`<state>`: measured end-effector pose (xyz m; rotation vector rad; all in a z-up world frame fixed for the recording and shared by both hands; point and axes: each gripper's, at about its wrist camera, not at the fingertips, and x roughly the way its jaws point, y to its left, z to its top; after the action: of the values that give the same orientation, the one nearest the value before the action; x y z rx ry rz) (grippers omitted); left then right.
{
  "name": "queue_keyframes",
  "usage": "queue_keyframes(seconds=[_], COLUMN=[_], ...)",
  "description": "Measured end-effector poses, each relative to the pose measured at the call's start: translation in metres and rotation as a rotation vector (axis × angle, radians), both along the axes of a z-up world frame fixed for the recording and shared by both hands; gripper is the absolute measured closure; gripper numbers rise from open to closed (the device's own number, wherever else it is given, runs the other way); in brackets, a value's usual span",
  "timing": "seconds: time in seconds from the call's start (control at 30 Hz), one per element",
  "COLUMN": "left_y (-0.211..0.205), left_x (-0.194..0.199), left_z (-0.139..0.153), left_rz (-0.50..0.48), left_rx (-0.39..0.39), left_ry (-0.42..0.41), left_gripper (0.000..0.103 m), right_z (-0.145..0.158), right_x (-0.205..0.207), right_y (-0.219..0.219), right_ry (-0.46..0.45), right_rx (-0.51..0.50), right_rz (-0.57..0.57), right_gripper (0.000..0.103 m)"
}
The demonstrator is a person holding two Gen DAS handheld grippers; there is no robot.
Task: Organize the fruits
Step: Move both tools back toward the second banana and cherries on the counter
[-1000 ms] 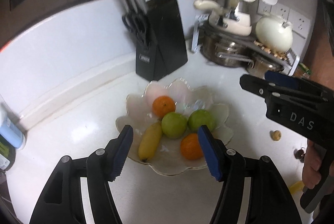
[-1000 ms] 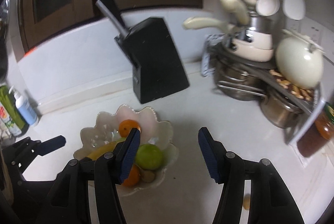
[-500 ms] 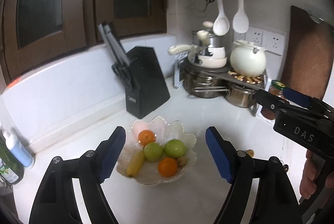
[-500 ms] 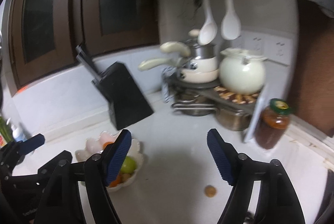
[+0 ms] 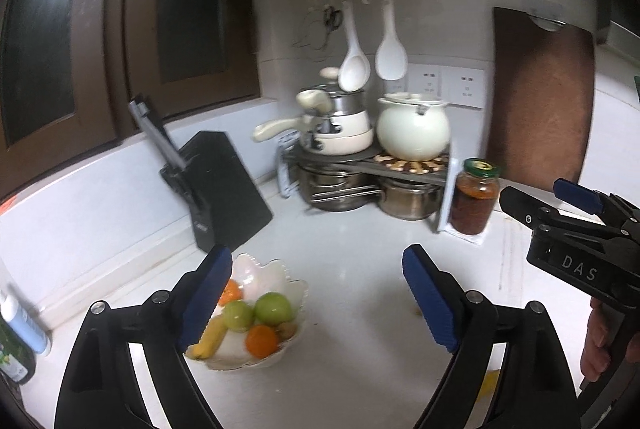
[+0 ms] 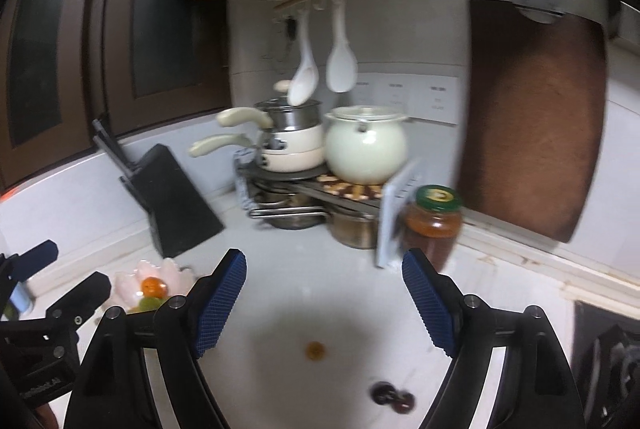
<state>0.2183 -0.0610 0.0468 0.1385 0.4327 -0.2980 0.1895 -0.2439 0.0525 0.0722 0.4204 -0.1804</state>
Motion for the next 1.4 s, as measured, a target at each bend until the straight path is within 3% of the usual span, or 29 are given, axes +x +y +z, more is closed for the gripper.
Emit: queue_keyframes(seconds=[0.33,0.83,1.4], left_y=[-0.045,-0.074,-0.086], left_x=[-0.013,-0.021,-0.035], left_z=[-0.008,-0.038,-0.071], left_rz=[-0.107,-0.150,-0.257], left_rx=[0.018,0.062,0.113], left_ry=[0.011,0.057,0.145], left_gripper=[0.014,0.014,0.014], right_z=[-0.007,-0.035,-0.070], right_x=[-0.031,-0.049,-0.070], right_y=[-0.045,-0.079,-0.081], right_ry=[0.014,0.106,0.205], right_rx=[0.011,0.037,0.064], right_rz=[-0.130,-0.237,-0.250], right_gripper=[0.022,0.022,0.022])
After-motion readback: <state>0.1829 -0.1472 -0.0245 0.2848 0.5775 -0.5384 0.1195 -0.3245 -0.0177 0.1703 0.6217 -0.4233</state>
